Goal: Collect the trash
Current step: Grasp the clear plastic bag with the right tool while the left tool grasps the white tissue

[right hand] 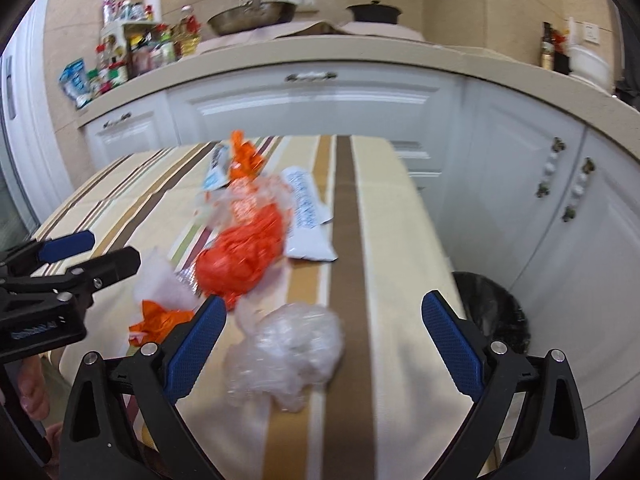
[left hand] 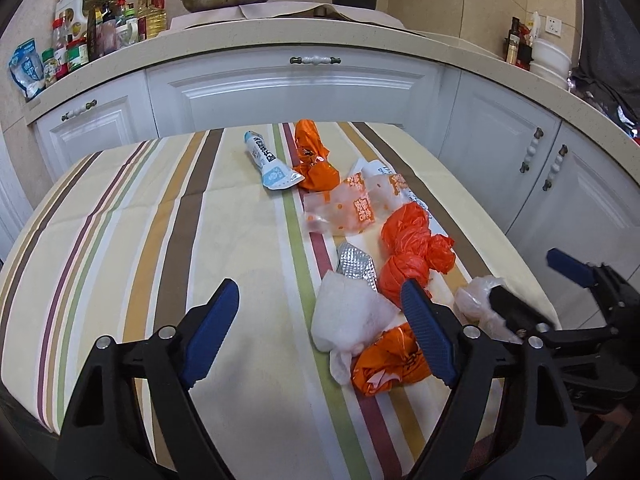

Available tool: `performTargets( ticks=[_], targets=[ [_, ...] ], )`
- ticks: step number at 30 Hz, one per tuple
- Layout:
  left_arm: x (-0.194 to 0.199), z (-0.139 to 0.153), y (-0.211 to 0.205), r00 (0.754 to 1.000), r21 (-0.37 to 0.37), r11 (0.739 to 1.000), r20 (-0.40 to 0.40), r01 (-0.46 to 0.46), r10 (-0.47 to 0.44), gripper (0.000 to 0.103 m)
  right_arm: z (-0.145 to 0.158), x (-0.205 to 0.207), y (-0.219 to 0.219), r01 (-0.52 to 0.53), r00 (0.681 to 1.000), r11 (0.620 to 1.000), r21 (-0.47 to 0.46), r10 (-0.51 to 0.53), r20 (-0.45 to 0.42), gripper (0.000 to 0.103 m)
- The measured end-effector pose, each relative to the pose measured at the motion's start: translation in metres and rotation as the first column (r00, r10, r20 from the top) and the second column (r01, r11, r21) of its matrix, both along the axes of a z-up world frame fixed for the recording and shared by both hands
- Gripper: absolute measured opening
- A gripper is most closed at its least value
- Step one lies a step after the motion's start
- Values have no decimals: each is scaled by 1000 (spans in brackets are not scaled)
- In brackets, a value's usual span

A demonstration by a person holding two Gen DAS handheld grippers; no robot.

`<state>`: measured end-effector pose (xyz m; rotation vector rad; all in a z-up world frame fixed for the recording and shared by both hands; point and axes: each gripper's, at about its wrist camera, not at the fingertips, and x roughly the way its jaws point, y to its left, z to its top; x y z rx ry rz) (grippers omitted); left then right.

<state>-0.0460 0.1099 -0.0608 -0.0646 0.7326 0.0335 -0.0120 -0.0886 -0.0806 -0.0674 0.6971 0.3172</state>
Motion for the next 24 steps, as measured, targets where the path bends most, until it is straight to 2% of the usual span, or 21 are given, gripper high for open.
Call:
performTargets(
  ticks=[1, 2, 4, 9, 13, 16, 19, 21, 23, 24],
  targets=[
    [-2, 0, 1, 1000, -6, 1000, 1, 4, -4, 81, -4, 0, 3, -9, 1000, 1000, -9, 9, -8, 90],
    [-2, -1, 0, 1000, -10, 1000, 1, 8, -8, 81, -7, 1, 6, -16, 1000, 1000, -11, 16, -17, 78],
    [-3, -1, -1, 1000, -20, 1000, 3, 24, -23, 81, -14, 4, 8, -40, 998, 999, 3, 40, -50, 63],
    [-6, -6, -1, 999, -31, 999, -5, 44, -45, 80, -18, 1, 11, -45, 998, 999, -8, 44, -48, 61],
    [-3, -13, 3, 999, -37, 999, -42, 28, -29, 80, -20, -1, 10, -49, 998, 999, -16, 48, -44, 59],
    [1, -19, 9, 998, -41, 999, -65, 13, -16, 74, -20, 0, 9, -48, 998, 999, -12, 47, -45, 58],
    [6, -24, 5, 997, -12, 999, -66, 38, -39, 73, -21, 0, 8, -50, 998, 999, -12, 49, -45, 58],
    [12, -29, 2, 996, 15, 998, -75, 59, -57, 66, -20, 0, 8, -50, 998, 999, -11, 49, -45, 58],
    [17, -35, 2, 993, 7, 997, -97, 74, -73, 49, -20, 1, 7, -48, 998, 999, -12, 47, -45, 58],
    [18, -37, 2, 991, -6, 996, -105, 86, -86, 44, -20, 1, 6, -47, 998, 999, -11, 46, -45, 58]
  ],
)
